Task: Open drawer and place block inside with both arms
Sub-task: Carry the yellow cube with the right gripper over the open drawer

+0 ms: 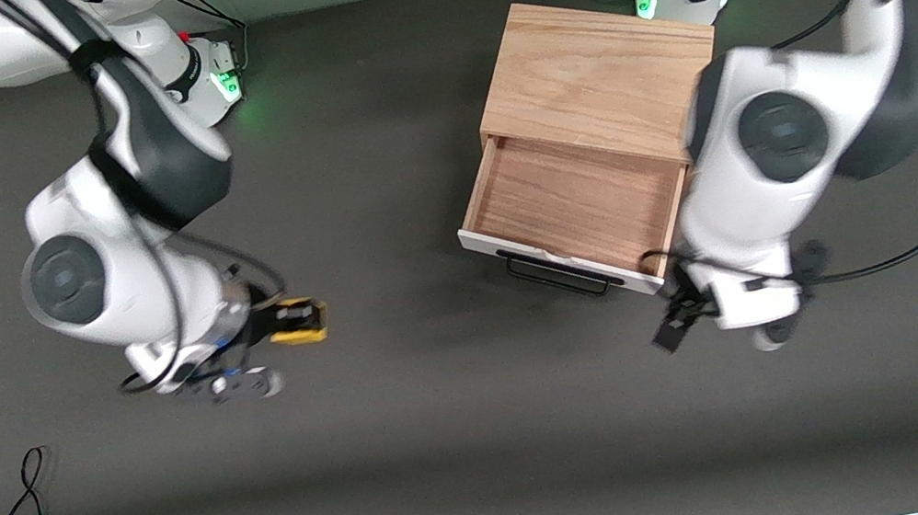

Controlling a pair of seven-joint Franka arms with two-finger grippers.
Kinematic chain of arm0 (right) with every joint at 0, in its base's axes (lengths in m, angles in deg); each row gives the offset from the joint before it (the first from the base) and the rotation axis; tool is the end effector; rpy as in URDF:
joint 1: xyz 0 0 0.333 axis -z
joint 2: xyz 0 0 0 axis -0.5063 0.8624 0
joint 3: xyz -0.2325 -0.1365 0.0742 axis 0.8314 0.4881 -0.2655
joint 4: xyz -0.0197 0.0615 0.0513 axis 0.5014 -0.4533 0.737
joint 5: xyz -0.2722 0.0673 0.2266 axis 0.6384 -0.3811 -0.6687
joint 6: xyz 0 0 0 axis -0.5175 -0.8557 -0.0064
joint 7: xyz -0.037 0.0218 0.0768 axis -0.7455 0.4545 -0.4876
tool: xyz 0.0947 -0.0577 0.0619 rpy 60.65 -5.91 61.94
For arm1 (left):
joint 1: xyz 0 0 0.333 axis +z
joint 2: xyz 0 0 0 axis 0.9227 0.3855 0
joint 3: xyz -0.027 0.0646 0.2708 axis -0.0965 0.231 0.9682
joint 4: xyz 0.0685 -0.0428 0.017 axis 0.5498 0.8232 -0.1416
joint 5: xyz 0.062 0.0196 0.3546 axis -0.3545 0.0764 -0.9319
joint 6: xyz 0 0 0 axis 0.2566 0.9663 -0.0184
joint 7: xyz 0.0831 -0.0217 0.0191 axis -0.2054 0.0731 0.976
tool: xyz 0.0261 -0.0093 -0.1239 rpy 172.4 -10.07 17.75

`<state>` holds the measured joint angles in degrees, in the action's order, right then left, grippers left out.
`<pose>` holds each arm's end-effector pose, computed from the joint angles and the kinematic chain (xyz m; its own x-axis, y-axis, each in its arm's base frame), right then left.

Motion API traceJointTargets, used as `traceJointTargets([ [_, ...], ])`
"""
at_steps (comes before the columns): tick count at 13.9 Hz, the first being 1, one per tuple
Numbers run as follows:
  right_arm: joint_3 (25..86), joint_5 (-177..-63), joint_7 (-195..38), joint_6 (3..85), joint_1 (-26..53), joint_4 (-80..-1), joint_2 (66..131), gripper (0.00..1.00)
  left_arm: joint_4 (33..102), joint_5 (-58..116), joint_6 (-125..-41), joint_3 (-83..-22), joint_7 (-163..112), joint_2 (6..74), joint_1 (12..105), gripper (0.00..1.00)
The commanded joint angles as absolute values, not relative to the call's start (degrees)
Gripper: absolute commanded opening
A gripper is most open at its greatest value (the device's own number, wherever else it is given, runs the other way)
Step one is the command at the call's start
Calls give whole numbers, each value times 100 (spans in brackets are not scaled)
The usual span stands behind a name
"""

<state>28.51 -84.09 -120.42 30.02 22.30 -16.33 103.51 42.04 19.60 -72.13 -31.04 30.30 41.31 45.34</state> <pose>0.5833 0.2819 0.4220 0.9783 -0.1614 -0.1302 -0.1801 -0.9725 -0.1474 0.6229 -0.2160 0.4441 0.7275 0.6820 0.0747 0.6788 -0.7313 0.0661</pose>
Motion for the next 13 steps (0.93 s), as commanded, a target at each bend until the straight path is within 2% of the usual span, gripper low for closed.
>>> traceJointTargets([
  [1,2166,-8369,-13379,2948,2198,-953,10852,24,4585,2280,-6652,-3146,1358,3534,5139,100],
  [4,1760,-8369,-14356,3298,1988,-601,11125,24,5208,2298,-6483,-3146,-182,2876,5729,100],
  [7,1803,-8255,-14868,3878,1269,-618,11257,24,5833,2298,-6457,-3128,-1352,2382,6081,100],
  [10,1821,-7492,-15315,4212,609,-591,11511,24,6105,2281,-6360,-3111,-1907,2119,6187,100],
  [13,1813,-7034,-15607,4372,300,-600,11775,24,6590,2219,-6457,-3102,-2566,1688,6424,100],
])
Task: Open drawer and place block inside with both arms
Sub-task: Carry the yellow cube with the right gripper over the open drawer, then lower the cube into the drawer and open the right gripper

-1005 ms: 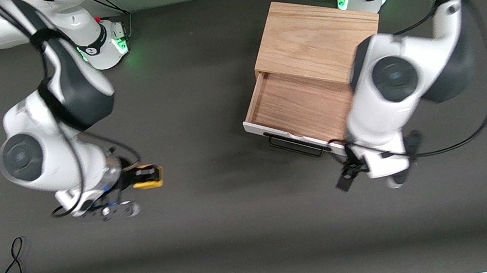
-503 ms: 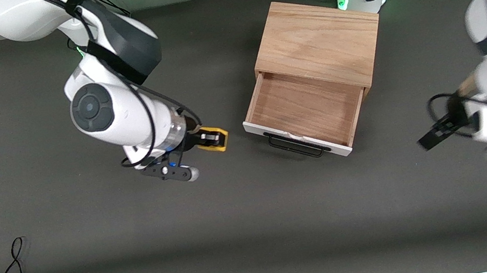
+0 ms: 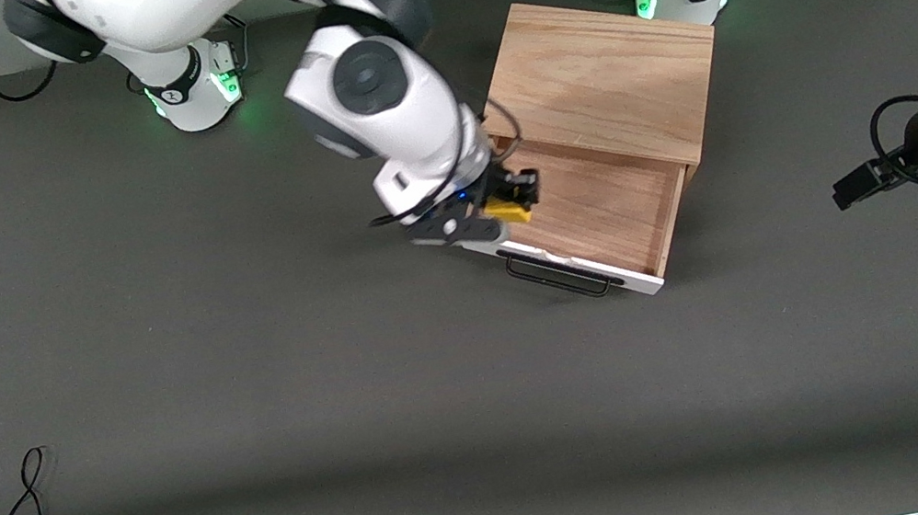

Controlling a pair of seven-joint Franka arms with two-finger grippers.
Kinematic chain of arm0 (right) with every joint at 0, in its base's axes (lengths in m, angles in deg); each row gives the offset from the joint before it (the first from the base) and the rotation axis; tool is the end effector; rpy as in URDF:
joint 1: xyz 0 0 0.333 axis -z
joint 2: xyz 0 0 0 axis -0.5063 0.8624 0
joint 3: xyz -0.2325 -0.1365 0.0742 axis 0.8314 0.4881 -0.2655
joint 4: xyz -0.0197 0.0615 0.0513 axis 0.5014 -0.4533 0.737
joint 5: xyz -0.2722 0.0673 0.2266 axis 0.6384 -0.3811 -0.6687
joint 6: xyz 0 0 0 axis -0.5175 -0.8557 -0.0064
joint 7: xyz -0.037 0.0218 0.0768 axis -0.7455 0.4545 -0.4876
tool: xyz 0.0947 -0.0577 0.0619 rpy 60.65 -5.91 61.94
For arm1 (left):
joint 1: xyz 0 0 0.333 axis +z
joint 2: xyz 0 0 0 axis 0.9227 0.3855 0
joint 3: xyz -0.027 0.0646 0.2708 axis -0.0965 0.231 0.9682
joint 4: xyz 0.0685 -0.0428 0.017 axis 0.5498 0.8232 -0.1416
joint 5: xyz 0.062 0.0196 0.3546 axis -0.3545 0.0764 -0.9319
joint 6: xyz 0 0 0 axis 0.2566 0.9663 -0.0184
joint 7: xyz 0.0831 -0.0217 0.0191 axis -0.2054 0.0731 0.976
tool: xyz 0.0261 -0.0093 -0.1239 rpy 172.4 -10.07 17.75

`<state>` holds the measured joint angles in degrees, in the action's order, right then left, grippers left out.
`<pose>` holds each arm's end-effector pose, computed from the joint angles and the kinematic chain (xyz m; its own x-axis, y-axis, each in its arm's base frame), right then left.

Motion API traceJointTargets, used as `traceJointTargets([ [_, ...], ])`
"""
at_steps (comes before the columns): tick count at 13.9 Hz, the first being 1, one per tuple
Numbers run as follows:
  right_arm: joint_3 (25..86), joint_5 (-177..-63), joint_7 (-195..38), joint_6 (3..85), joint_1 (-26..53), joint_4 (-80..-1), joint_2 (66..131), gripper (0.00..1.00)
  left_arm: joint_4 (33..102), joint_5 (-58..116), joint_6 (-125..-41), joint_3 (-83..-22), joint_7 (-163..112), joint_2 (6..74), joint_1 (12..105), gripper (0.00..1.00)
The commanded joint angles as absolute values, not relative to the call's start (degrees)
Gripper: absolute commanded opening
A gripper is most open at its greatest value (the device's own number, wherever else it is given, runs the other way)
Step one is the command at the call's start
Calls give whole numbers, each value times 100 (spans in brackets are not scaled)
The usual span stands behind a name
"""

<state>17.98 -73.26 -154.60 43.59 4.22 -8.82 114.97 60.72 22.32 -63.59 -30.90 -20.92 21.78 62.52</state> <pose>0.4665 0.5272 0.3973 0.9482 -0.2992 -0.1063 -0.3169 -0.9133 -0.2560 0.5596 -0.0183 0.4915 0.9839 0.1725 -0.0462 0.1737 -0.9846 0.0222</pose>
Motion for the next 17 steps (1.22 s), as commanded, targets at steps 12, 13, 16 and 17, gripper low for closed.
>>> traceJointTargets([
  [12,1909,-6585,-16248,5172,-236,-627,12689,33,6617,2175,-6255,-3190,-3052,1221,6364,100],
  [13,1918,-6593,-16258,5172,-237,-626,12699,41,6625,2123,-6237,-3190,-3052,1230,6354,100],
  [16,1971,-6095,-16345,5146,-385,-653,12690,100,6608,2114,-6246,-3199,-3052,1239,6363,100],
  [17,1971,-6058,-16572,5154,-386,-653,12690,100,6608,2114,-6255,-3199,-3043,1239,6354,100],
])
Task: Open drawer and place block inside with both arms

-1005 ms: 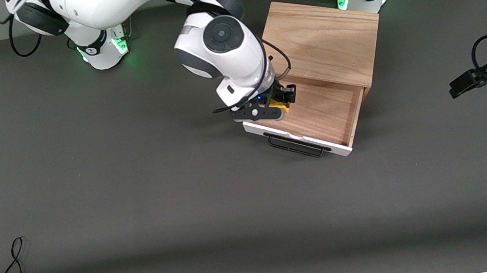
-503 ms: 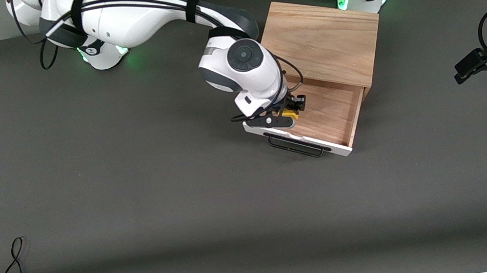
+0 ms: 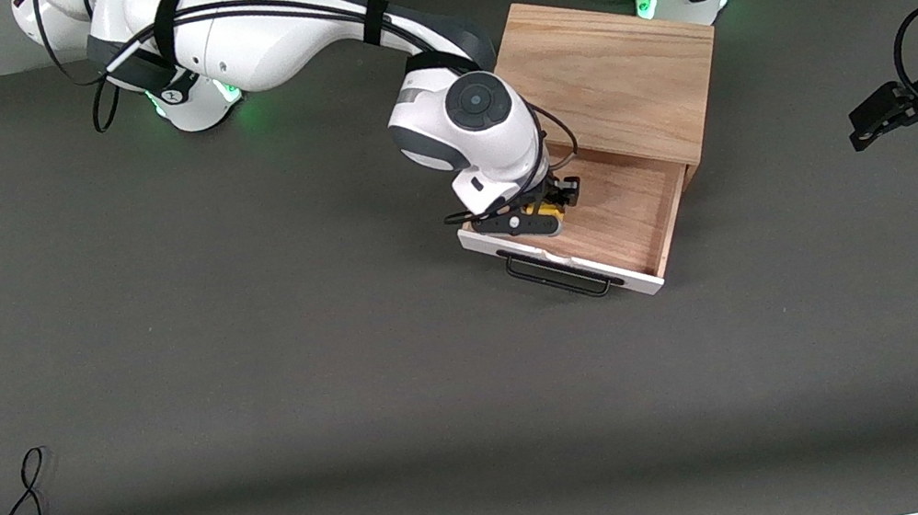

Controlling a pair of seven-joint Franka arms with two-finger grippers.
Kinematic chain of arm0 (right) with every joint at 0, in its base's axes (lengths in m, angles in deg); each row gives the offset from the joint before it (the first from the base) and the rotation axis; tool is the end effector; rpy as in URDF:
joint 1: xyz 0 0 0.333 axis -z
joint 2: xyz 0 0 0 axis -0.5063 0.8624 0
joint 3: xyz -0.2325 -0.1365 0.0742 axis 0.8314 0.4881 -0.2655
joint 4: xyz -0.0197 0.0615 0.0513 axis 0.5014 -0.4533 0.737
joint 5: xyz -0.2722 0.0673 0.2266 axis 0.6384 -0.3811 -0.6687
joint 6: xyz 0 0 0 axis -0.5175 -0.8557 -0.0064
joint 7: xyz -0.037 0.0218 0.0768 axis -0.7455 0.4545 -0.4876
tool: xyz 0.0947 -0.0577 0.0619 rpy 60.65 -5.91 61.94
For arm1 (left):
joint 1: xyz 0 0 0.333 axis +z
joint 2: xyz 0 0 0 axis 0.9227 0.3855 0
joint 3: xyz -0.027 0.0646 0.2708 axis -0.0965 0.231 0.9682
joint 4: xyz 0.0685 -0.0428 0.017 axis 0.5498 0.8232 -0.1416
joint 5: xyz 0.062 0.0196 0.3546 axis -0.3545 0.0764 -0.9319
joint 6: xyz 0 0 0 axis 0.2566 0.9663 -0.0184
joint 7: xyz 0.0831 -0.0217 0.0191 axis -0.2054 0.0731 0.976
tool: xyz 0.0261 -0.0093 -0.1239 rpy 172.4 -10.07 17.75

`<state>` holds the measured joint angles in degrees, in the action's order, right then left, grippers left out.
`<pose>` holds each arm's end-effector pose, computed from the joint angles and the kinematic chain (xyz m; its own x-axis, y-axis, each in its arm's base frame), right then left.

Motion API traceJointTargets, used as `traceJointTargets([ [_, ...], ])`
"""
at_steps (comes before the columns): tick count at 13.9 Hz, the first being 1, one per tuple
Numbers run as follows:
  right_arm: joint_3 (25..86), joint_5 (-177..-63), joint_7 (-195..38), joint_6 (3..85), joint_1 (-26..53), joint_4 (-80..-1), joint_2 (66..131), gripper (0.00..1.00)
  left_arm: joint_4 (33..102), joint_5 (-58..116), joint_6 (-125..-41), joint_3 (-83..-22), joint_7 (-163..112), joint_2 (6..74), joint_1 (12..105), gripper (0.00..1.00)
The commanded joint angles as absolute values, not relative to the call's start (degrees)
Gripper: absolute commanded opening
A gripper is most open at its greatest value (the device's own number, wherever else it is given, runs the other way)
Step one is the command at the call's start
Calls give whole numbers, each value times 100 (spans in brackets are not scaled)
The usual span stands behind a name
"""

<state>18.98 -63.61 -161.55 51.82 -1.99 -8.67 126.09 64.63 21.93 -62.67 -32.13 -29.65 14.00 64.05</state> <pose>0.4348 0.5767 0.2801 0.9524 -0.2983 -0.0626 -0.3048 -0.9308 -0.2017 0.5268 -0.0125 0.5335 0.9996 0.0251 0.0088 0.0248 -0.9992 0.0327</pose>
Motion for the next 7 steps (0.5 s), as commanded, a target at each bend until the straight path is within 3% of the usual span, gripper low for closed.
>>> traceJointTargets([
  [1,1971,-6057,-16626,5137,-386,-635,12681,100,6599,2114,-6272,-3207,-3043,1247,6354,100],
  [7,1962,-6092,-16583,4726,-237,-574,12366,100,6599,2114,-6255,-3630,-3052,1247,6663,100],
])
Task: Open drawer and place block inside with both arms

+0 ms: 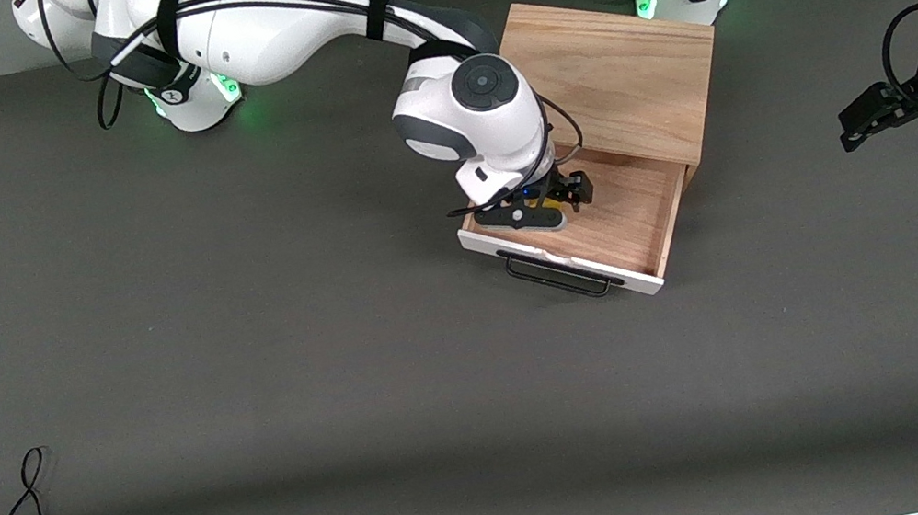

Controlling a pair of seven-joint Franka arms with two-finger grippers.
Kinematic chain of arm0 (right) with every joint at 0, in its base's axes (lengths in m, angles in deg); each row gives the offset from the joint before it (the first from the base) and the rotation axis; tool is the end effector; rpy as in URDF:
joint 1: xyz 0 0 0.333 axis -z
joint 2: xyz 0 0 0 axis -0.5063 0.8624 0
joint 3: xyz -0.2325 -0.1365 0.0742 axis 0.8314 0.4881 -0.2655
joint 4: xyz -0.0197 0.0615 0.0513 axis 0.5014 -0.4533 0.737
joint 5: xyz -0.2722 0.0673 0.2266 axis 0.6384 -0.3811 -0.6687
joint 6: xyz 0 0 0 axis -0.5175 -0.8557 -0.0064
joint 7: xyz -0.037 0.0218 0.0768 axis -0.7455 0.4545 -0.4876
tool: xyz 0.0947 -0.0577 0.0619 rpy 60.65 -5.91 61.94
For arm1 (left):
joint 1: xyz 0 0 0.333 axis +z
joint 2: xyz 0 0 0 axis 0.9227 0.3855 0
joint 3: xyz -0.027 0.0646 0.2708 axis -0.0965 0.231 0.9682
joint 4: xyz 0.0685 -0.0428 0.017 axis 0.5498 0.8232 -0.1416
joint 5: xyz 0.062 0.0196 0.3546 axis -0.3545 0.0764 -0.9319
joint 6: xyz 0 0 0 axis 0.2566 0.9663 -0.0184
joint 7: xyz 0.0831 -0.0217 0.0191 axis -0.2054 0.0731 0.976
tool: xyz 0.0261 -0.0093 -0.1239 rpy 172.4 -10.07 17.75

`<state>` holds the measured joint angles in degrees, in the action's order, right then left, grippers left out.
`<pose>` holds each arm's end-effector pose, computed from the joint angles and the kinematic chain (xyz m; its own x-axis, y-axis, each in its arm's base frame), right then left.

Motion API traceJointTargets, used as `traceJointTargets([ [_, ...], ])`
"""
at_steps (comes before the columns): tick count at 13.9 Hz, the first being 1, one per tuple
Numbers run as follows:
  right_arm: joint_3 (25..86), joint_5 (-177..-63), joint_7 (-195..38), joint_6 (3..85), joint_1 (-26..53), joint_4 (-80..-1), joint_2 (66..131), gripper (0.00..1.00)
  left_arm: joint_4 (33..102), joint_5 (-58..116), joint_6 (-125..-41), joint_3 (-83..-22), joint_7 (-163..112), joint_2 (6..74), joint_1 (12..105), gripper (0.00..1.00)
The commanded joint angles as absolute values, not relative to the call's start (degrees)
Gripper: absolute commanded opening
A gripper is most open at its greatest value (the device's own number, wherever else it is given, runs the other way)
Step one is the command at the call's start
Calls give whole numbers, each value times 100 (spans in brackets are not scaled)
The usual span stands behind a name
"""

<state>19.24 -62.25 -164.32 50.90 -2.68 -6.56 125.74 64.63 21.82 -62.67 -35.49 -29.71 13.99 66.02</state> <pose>0.4393 0.5795 0.2972 0.9402 -0.3386 -0.0365 -0.3383 -0.9162 -0.2149 0.5263 -0.0251 0.5336 1.0000 -0.0004 0.0091 -0.0007 -0.9995 0.0303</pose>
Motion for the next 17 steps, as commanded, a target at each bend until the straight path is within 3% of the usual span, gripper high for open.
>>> traceJointTargets([
  [1,1945,-6101,-16548,4549,-106,-548,12225,100,6590,2122,-6255,-3594,-3043,1256,6566,100],
  [6,1883,-6565,-15882,4170,842,-775,11584,100,6590,2114,-6272,-3365,-3016,1256,6425,100],
  [13,1988,-8007,-12712,3802,3012,-2409,9625,100,6590,1877,-6246,-3374,-3052,1247,6390,100],
  [17,3058,-8183,-11357,3572,3121,-3025,8763,100,6590,1762,-6246,-3392,-3060,1256,6372,100],
])
